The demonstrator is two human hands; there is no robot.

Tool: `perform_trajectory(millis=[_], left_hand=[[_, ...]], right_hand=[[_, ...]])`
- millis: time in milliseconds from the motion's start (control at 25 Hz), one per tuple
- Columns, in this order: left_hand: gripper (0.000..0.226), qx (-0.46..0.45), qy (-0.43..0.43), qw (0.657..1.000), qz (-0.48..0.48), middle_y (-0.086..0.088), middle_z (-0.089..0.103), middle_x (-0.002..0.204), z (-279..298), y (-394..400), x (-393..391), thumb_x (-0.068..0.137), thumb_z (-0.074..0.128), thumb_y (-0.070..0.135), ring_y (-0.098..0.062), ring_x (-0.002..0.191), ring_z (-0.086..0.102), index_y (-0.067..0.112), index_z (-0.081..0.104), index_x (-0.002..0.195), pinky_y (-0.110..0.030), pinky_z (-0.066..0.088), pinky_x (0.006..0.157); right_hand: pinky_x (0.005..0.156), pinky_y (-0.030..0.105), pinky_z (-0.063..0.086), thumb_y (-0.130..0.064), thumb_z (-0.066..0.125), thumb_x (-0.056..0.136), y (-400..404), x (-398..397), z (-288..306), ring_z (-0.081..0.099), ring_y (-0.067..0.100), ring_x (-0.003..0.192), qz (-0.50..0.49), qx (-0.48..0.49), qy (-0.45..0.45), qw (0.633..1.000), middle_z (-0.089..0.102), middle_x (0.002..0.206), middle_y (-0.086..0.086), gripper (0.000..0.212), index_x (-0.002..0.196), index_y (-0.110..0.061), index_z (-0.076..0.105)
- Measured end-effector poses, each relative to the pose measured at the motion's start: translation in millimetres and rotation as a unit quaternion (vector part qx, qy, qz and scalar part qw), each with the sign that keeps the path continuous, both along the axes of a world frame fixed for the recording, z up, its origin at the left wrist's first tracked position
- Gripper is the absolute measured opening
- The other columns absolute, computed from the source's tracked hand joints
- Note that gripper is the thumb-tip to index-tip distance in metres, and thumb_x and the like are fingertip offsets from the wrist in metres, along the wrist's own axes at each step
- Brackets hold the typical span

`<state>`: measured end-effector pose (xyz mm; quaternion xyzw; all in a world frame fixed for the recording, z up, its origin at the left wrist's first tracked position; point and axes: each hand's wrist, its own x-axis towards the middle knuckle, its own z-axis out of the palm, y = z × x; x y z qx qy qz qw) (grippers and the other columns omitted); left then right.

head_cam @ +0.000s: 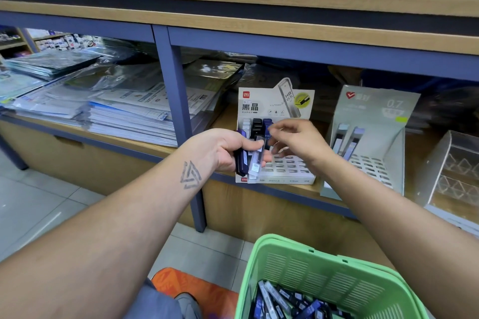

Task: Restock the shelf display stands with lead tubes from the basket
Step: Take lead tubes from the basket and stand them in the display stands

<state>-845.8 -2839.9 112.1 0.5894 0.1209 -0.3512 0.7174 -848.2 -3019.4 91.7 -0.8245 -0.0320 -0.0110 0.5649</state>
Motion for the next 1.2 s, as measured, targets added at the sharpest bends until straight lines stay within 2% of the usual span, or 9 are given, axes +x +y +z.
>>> perform_trajectory(millis=[200, 400, 560, 640, 720, 840, 960, 1080, 1200], left_hand=[[0.014, -0.018, -0.01, 1.0, -0.017, -0.023, 0.073, 0.088, 2.4, -14.2, -6.5, 0.098, 0.055, 0.001, -0.03, 0.075, 0.075, -0.006, 0.063, 0.108, -0.043, 0.056, 0.07], [0.019, -0.039, -0.01, 0.998, -0.037, -0.024, 0.073, 0.089, 1.9, -19.1, -10.0, 0.101, 0.053, 0.007, -0.03, 0.074, 0.075, -0.007, 0.065, 0.107, -0.04, 0.063, 0.065], [0.017, -0.04, -0.033, 0.998, -0.029, -0.021, 0.073, 0.088, 4.4, -17.7, -9.6, 0.099, 0.053, 0.001, -0.023, 0.069, 0.073, -0.006, 0.061, 0.113, -0.03, 0.062, 0.061], [0.014, -0.049, -0.036, 0.998, -0.011, -0.021, 0.072, 0.083, 6.4, -19.2, -8.9, 0.099, 0.052, -0.001, -0.022, 0.063, 0.072, -0.008, 0.061, 0.108, -0.026, 0.059, 0.055], [0.013, -0.055, -0.038, 0.998, 0.009, -0.022, 0.072, 0.078, 7.8, -20.5, -9.0, 0.1, 0.051, -0.001, -0.023, 0.058, 0.071, -0.008, 0.061, 0.105, -0.025, 0.058, 0.051], [0.019, -0.038, -0.054, 0.997, 0.035, -0.02, 0.071, 0.079, 5.6, -19.4, -6.5, 0.1, 0.052, 0.001, -0.02, 0.057, 0.069, -0.005, 0.061, 0.115, -0.023, 0.056, 0.048], [0.014, -0.009, -0.068, 0.997, 0.034, -0.013, 0.067, 0.07, 3.9, -17.1, -5.2, 0.099, 0.053, 0.0, -0.015, 0.052, 0.063, -0.003, 0.061, 0.11, -0.019, 0.052, 0.046], [0.01, 0.01, -0.067, 0.997, 0.022, -0.012, 0.066, 0.063, 3.2, -16.2, -6.0, 0.101, 0.051, -0.001, -0.014, 0.049, 0.062, -0.001, 0.061, 0.099, -0.018, 0.051, 0.046], [0.013, 0.021, -0.062, 0.998, 0.018, -0.017, 0.07, 0.069, 3.2, -15.0, -6.0, 0.101, 0.046, -0.004, -0.02, 0.052, 0.068, -0.004, 0.058, 0.104, -0.021, 0.054, 0.048]], right_hand=[[0.073, 0.033, 0.057, -0.012, 0.07, 0.093, -4.2, -13.4, 8.0, 0.066, 0.016, 0.065, 0.015, 0.135, 0.134, 0.982, 0.073, 0.078, 0.011, 0.013, 0.099, -0.002, 0.074], [0.055, 0.021, 0.056, 0.006, 0.064, 0.092, -16.7, -11.1, 13.6, 0.062, 0.015, 0.055, -0.053, 0.207, 0.122, 0.969, 0.068, 0.074, 0.015, 0.007, 0.096, 0.003, 0.07], [0.075, 0.026, 0.06, 0.007, 0.058, 0.094, -24.9, -14.0, 12.6, 0.07, 0.016, 0.08, -0.02, 0.015, 0.01, 1.0, 0.073, 0.095, 0.009, 0.023, 0.102, -0.006, 0.074], [0.089, 0.024, 0.053, 0.009, 0.057, 0.089, -30.0, -16.1, 10.6, 0.065, 0.009, 0.103, 0.054, -0.185, -0.119, 0.974, 0.07, 0.111, -0.003, 0.037, 0.109, -0.016, 0.076], [0.09, 0.026, 0.051, -0.009, 0.071, 0.091, -31.7, -15.6, 3.0, 0.064, 0.009, 0.103, 0.108, -0.264, -0.182, 0.941, 0.07, 0.107, -0.009, 0.02, 0.103, -0.023, 0.077], [0.084, 0.039, 0.059, -0.015, 0.074, 0.091, -32.1, -13.1, -1.5, 0.071, 0.023, 0.088, 0.067, -0.113, -0.084, 0.988, 0.076, 0.088, 0.0, 0.007, 0.097, -0.015, 0.077], [0.073, 0.037, 0.061, 0.001, 0.076, 0.085, -31.5, -13.3, -2.7, 0.071, 0.029, 0.079, 0.043, 0.013, -0.016, 0.999, 0.07, 0.082, 0.007, 0.04, 0.12, -0.014, 0.064], [0.068, 0.034, 0.061, 0.009, 0.077, 0.081, -29.8, -15.7, 0.3, 0.073, 0.03, 0.075, 0.062, 0.018, -0.005, 0.998, 0.064, 0.092, 0.016, 0.085, 0.147, -0.033, 0.042], [0.065, 0.035, 0.062, 0.007, 0.075, 0.083, -29.1, -13.0, 1.0, 0.072, 0.029, 0.071, 0.035, 0.0, -0.014, 0.999, 0.063, 0.088, 0.013, 0.071, 0.14, -0.027, 0.049]])
